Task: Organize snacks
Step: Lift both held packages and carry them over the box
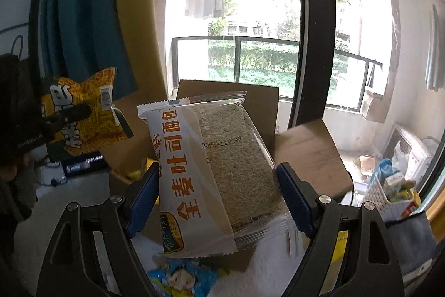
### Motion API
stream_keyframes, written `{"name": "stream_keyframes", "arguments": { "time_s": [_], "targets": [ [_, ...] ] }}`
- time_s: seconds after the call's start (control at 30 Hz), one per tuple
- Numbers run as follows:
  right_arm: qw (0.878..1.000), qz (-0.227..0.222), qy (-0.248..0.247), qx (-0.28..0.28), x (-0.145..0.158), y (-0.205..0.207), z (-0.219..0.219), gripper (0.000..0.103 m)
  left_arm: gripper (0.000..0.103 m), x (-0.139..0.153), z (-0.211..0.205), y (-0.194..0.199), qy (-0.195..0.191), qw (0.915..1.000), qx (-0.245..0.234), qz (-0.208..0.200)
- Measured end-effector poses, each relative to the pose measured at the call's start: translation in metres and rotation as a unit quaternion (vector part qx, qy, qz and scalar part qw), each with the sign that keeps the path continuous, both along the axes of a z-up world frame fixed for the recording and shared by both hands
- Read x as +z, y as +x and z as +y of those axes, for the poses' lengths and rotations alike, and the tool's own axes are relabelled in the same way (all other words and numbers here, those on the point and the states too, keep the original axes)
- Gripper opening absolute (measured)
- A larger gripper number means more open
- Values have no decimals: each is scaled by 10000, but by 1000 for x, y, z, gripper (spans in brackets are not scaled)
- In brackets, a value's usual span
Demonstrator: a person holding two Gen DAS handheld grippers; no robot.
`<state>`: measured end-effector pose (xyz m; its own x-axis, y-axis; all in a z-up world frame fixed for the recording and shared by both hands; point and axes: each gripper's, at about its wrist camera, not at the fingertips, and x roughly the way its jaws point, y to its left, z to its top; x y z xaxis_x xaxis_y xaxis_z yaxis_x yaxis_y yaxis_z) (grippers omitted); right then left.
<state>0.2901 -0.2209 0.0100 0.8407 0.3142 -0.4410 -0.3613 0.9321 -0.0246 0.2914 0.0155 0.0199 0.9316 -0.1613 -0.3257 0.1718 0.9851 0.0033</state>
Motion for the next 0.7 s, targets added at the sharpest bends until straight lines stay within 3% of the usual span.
{"name": "stream_keyframes", "arguments": {
  "time_s": [0.33,0.7],
  "targets": [
    [9991,-19,336,-239,14,51,4,85,27,-3,-7,46,-117,9999,29,-96],
    [9991,31,394,-173,9,107,22,85,27,-24,-13,102,-91,9998,67,181]
  ]
}}
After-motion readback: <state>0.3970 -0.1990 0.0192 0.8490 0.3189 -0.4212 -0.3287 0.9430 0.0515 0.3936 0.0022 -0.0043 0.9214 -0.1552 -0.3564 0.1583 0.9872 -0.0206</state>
